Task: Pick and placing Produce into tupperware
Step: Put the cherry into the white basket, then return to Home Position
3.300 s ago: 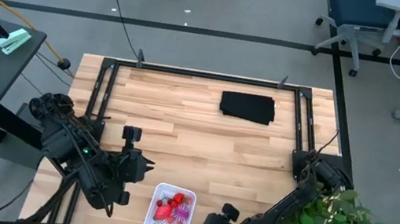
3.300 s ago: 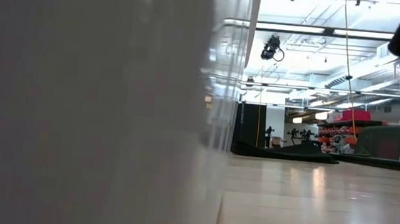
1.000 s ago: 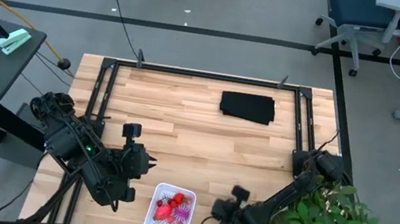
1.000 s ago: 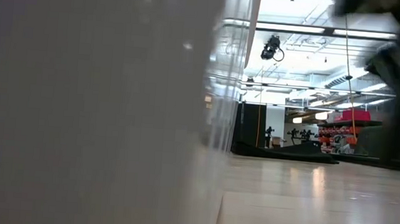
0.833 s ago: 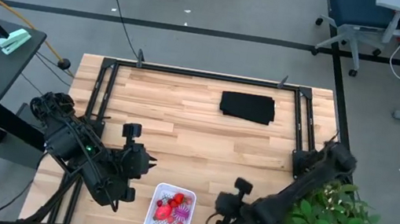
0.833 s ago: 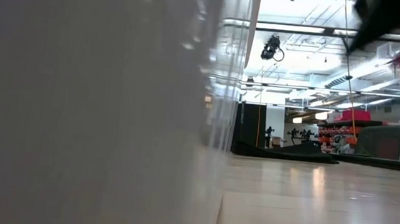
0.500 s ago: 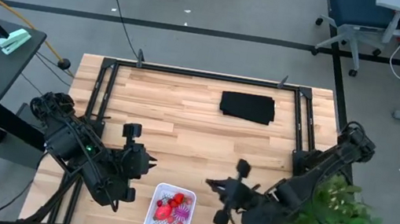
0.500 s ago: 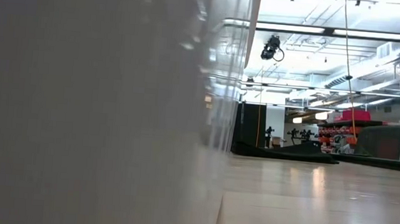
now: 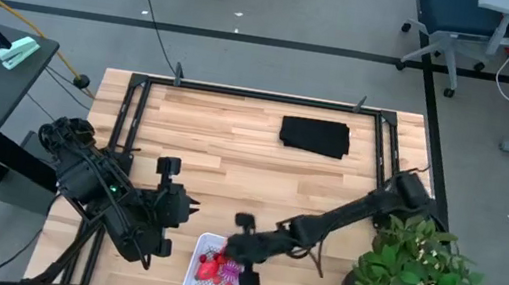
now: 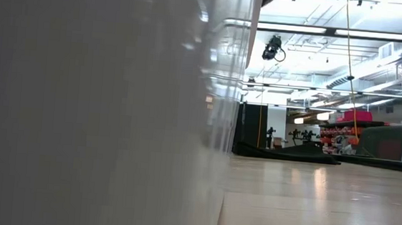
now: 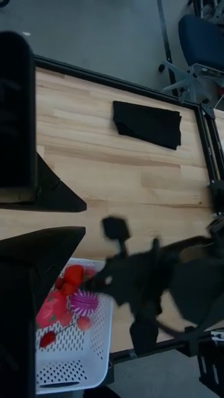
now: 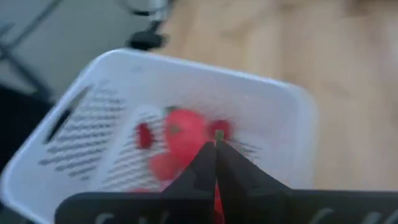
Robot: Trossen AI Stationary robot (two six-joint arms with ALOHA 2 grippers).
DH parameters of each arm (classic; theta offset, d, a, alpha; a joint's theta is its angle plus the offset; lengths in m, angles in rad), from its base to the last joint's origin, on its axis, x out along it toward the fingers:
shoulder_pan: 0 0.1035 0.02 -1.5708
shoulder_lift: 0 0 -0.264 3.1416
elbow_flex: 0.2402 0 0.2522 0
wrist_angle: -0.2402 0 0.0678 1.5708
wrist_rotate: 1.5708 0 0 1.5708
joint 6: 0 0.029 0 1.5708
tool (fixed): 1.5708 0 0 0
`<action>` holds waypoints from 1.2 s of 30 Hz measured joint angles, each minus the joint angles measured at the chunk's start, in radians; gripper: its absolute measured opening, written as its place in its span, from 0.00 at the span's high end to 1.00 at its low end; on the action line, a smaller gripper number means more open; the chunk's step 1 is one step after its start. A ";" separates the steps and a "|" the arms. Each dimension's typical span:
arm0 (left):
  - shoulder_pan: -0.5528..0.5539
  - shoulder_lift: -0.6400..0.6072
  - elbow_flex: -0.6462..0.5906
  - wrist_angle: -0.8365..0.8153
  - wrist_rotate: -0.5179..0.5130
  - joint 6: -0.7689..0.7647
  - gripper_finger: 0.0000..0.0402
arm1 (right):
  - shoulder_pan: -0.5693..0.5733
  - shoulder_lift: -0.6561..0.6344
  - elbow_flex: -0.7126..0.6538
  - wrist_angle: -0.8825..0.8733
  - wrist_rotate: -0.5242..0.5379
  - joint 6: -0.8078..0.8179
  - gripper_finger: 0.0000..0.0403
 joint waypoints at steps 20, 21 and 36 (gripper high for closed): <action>0.000 0.000 0.000 -0.001 -0.006 0.039 0.87 | -0.011 -0.071 0.001 0.051 0.018 -0.115 0.68; 0.000 0.000 0.000 -0.002 -0.007 0.041 0.87 | -0.011 -0.098 0.001 0.032 0.017 -0.099 0.67; -0.014 -0.217 0.001 -0.005 -0.015 0.033 0.86 | 0.025 -0.609 0.002 -0.318 0.019 0.036 0.66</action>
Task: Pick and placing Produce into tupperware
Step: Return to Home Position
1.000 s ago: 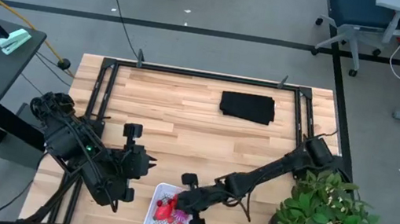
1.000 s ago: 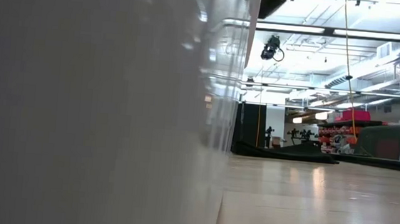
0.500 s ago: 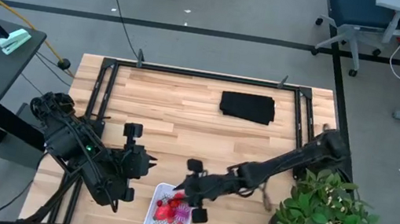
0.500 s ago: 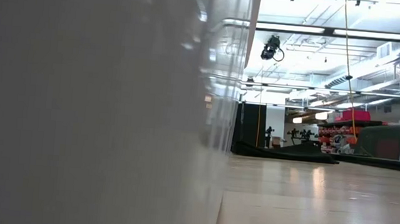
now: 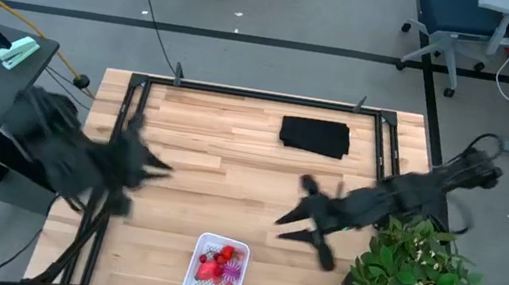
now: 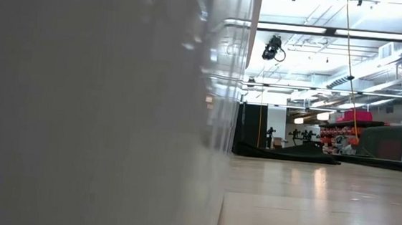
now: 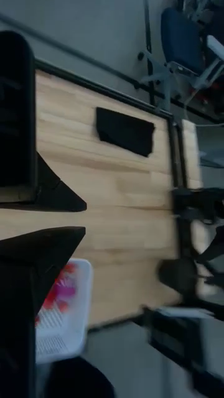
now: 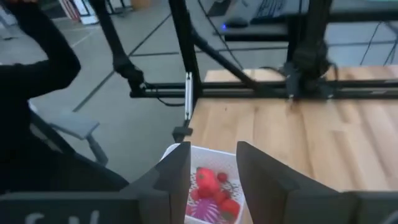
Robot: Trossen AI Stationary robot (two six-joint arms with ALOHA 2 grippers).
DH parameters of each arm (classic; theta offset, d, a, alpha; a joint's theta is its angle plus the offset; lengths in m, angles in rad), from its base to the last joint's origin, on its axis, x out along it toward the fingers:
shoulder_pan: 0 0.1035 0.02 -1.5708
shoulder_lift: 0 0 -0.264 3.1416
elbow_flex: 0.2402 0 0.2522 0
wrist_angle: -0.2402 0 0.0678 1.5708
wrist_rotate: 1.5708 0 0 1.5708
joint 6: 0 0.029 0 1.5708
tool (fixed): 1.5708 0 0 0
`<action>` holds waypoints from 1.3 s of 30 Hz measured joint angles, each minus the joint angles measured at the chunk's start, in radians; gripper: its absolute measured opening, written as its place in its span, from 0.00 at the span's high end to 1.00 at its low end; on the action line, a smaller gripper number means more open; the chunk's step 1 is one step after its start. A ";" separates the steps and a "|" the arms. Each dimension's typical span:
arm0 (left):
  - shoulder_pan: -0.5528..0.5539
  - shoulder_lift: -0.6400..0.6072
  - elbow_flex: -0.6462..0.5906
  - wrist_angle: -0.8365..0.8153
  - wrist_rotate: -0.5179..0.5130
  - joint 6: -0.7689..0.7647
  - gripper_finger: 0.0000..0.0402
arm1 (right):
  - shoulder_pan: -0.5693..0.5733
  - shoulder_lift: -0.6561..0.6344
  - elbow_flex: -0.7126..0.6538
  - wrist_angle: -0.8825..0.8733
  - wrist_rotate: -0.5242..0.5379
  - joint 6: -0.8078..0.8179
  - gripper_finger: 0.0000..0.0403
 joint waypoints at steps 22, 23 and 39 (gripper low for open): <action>-0.029 -0.687 -0.914 0.173 -0.214 -0.425 0.85 | 0.072 -0.237 0.000 -0.279 -0.019 -0.179 0.66; -0.029 -0.715 -0.960 0.211 -0.214 -0.424 0.85 | 0.058 -0.258 0.000 -0.279 -0.019 -0.173 0.66; -0.029 -0.972 -1.525 0.973 -0.220 -0.080 0.86 | -0.068 -0.595 -0.285 -0.126 0.026 -0.130 0.66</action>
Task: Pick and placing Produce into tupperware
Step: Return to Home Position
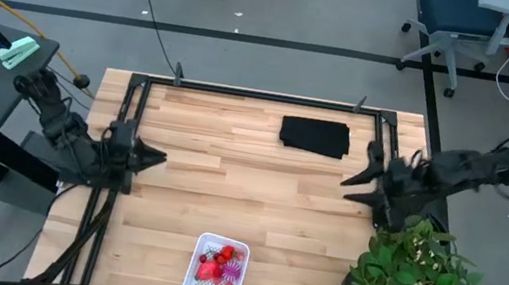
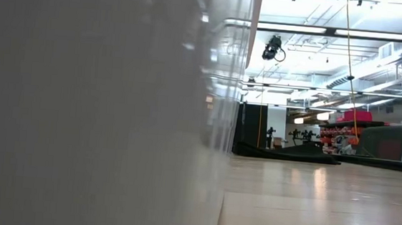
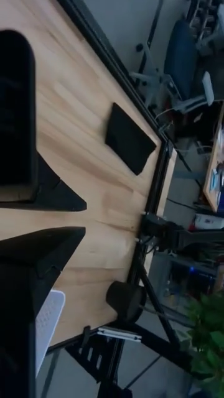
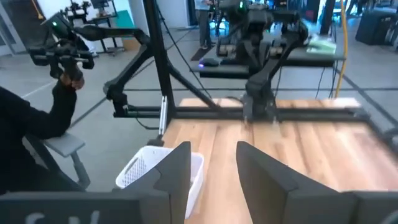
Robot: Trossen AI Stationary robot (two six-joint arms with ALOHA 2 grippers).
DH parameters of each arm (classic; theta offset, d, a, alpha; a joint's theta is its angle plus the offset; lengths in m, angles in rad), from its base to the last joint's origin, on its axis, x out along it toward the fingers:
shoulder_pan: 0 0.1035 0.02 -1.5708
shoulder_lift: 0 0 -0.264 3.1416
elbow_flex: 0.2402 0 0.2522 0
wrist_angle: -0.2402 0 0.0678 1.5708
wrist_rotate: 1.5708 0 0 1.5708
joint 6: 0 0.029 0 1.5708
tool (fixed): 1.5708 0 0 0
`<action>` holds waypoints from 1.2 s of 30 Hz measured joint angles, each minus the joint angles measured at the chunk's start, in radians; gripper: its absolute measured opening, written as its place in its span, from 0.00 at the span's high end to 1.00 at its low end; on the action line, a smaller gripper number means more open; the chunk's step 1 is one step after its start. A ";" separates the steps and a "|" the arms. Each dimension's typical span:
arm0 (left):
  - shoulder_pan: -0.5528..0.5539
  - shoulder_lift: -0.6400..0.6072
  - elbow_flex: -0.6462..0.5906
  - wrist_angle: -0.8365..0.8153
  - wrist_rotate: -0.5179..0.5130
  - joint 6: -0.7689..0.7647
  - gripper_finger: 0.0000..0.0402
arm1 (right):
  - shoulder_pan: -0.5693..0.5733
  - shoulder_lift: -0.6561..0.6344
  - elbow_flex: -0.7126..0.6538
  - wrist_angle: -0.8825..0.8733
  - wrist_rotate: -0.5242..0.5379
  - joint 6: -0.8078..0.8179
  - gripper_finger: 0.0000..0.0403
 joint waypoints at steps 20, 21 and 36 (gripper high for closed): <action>0.021 -0.333 -0.398 0.123 -0.114 -0.158 0.86 | 0.000 -0.582 -0.741 0.408 0.028 0.065 0.66; 0.021 -0.346 -0.411 0.129 -0.111 -0.158 0.85 | 0.000 -0.601 -0.753 0.411 0.028 0.064 0.66; 0.021 -0.466 -0.645 0.392 -0.074 -0.054 0.87 | 0.000 -0.654 -0.892 0.484 0.043 0.083 0.66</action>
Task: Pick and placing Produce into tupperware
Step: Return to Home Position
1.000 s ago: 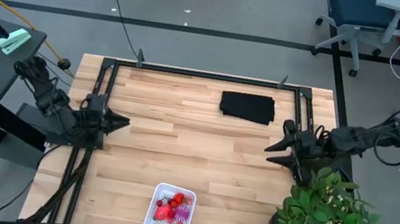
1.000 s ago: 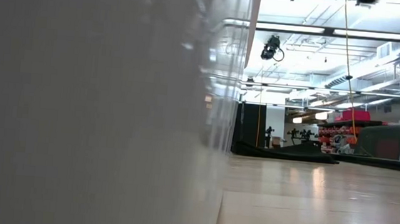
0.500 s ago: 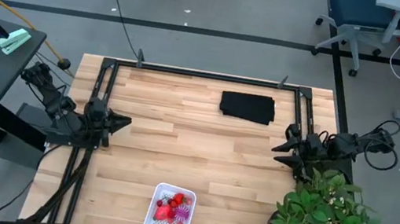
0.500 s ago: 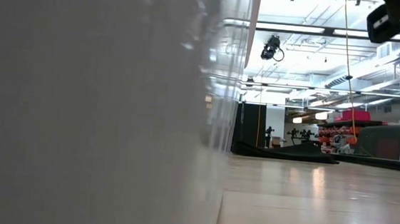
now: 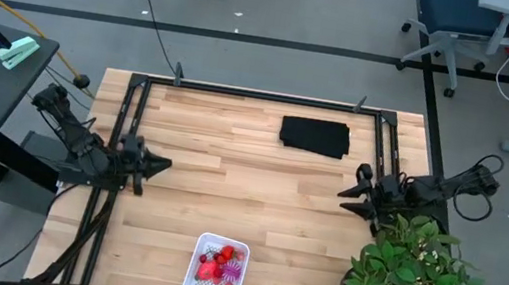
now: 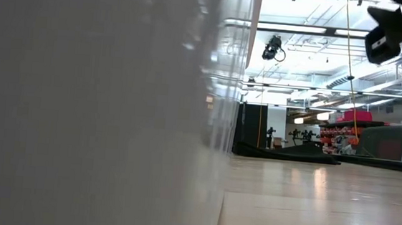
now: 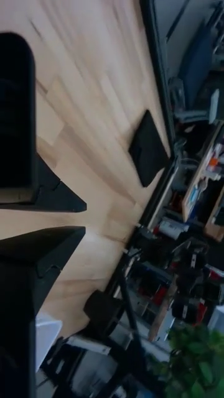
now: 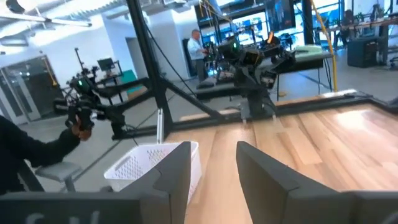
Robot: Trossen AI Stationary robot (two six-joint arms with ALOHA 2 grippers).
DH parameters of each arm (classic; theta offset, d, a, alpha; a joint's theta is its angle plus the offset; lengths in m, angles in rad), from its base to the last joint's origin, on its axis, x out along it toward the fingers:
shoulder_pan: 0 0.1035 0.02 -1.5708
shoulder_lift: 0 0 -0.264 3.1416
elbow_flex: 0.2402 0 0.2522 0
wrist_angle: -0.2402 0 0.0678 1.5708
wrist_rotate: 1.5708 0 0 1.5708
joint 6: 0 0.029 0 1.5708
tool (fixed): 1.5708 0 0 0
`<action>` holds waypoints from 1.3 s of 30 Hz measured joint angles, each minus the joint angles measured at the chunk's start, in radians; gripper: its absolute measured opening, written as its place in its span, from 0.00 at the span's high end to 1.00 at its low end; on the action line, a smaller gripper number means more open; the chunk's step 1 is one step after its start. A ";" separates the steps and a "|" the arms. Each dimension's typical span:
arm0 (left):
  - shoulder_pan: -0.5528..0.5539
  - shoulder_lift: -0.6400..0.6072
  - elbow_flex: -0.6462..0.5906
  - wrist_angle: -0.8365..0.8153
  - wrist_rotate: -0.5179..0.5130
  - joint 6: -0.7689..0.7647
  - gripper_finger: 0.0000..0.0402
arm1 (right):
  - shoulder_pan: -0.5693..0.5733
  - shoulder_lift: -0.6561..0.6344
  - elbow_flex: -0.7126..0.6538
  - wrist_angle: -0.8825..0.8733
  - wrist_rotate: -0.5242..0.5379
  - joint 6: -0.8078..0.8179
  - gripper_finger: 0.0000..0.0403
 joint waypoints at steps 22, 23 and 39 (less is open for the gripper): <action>0.000 0.002 -0.007 0.045 0.063 0.117 0.86 | 0.000 0.000 -0.193 0.148 0.053 -0.011 0.66; 0.000 0.002 -0.007 0.043 0.063 0.117 0.86 | 0.000 0.000 -0.194 0.143 0.059 -0.011 0.66; 0.000 0.002 -0.007 0.119 0.494 0.493 0.87 | 0.000 0.000 -0.194 0.132 0.149 -0.091 0.66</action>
